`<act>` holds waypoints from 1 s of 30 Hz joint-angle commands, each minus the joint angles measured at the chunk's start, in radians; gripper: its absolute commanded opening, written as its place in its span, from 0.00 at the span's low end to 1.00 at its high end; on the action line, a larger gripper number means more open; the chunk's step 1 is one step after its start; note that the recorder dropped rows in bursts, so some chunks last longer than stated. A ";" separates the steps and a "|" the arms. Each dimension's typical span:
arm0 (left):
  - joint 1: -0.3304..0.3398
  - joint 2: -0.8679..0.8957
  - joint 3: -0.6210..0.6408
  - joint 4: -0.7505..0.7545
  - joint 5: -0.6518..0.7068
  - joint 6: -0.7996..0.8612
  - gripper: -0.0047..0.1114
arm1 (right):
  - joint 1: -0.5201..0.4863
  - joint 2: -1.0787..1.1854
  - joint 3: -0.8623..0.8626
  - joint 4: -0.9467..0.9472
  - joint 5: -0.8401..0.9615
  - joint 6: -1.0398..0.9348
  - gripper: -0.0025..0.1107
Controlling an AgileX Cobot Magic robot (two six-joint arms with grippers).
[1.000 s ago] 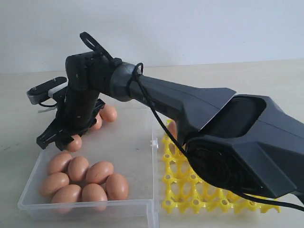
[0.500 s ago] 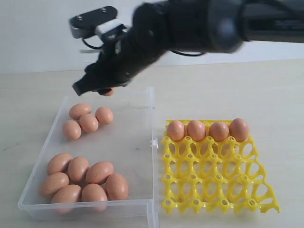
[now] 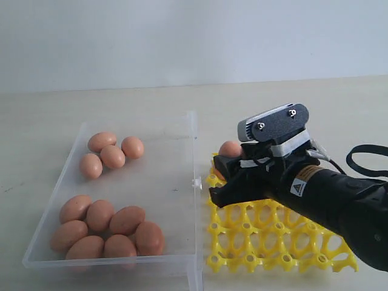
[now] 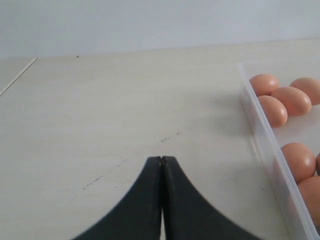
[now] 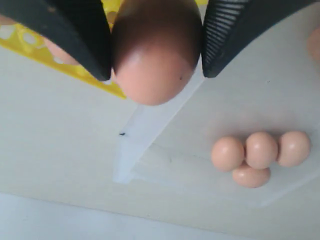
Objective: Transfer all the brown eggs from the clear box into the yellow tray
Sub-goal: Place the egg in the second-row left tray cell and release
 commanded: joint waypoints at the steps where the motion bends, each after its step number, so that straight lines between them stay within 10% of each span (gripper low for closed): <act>1: 0.002 0.004 -0.005 0.003 -0.005 0.001 0.04 | -0.042 0.040 0.006 -0.031 -0.062 0.051 0.02; 30: 0.002 0.004 -0.005 0.003 -0.005 0.001 0.04 | -0.047 0.191 -0.030 -0.188 -0.031 0.306 0.02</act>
